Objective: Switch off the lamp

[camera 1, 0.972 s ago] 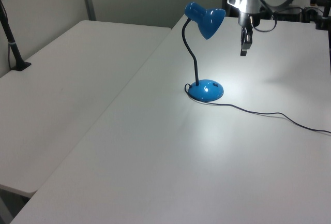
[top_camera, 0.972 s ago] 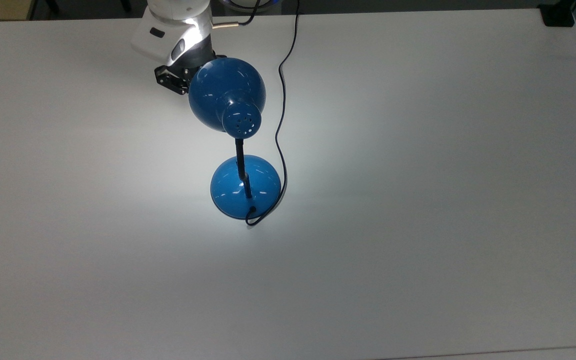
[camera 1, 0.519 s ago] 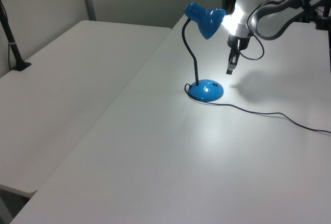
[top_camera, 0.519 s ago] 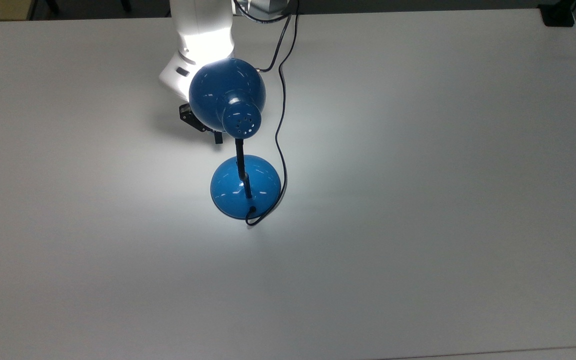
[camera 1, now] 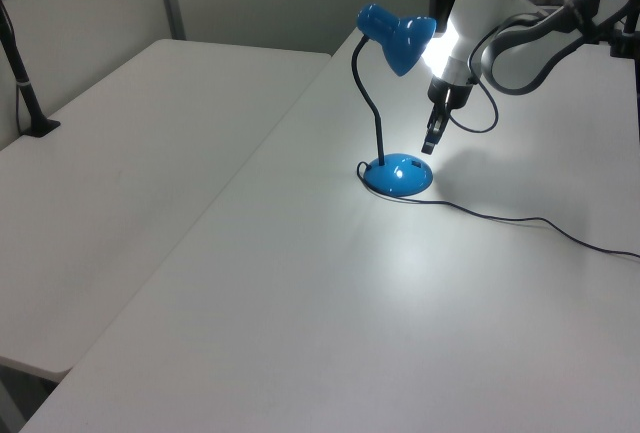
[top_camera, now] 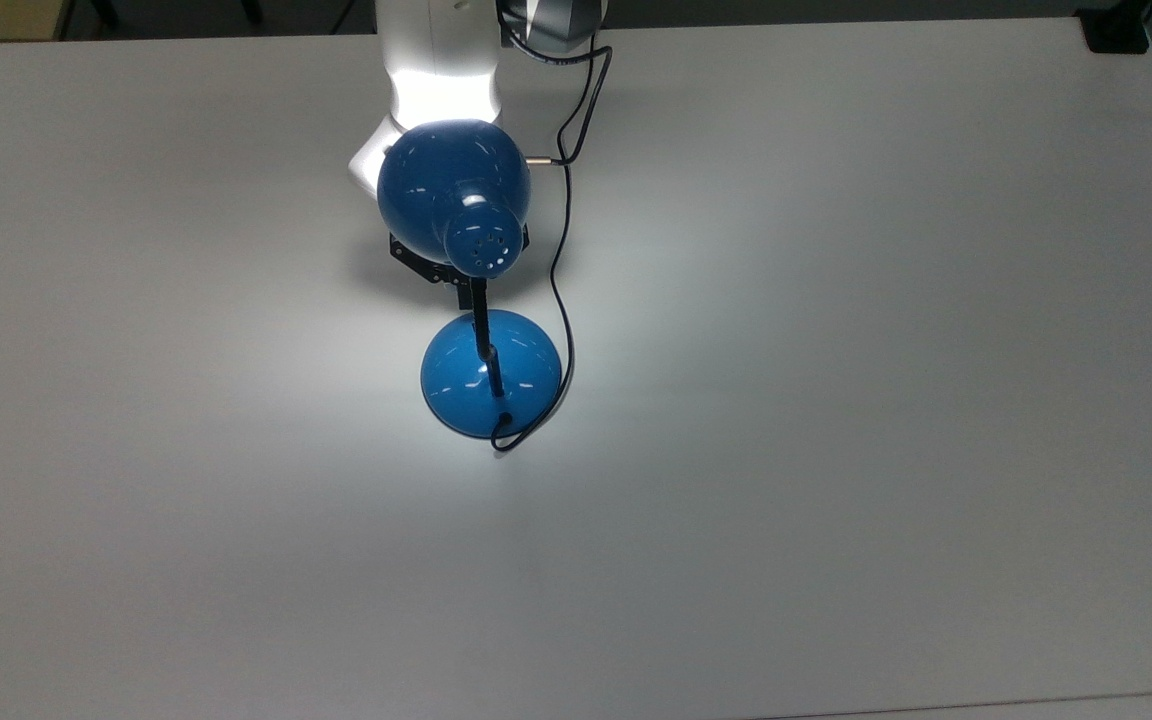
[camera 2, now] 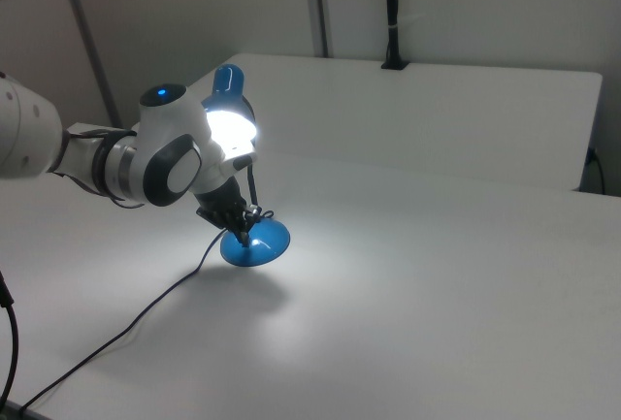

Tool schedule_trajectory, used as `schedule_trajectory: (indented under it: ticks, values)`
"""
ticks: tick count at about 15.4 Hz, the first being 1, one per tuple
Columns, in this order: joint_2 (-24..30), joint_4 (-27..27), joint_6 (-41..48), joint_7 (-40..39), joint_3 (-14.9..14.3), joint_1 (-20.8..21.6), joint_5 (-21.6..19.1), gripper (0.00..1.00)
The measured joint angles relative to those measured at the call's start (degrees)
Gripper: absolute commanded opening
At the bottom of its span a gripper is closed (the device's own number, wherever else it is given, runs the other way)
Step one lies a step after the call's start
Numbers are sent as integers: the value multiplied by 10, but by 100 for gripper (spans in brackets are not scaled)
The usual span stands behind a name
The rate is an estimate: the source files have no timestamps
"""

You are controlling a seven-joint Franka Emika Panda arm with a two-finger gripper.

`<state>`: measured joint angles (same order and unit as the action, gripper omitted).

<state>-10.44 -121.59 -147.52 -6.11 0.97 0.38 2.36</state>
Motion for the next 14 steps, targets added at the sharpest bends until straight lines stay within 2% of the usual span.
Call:
schedule_trajectory:
  ticks: [5,14]
  values:
    - [-31,0,-53,8,4,6,0,0]
    - [-30,-4,-52,8,4,6,0,0]
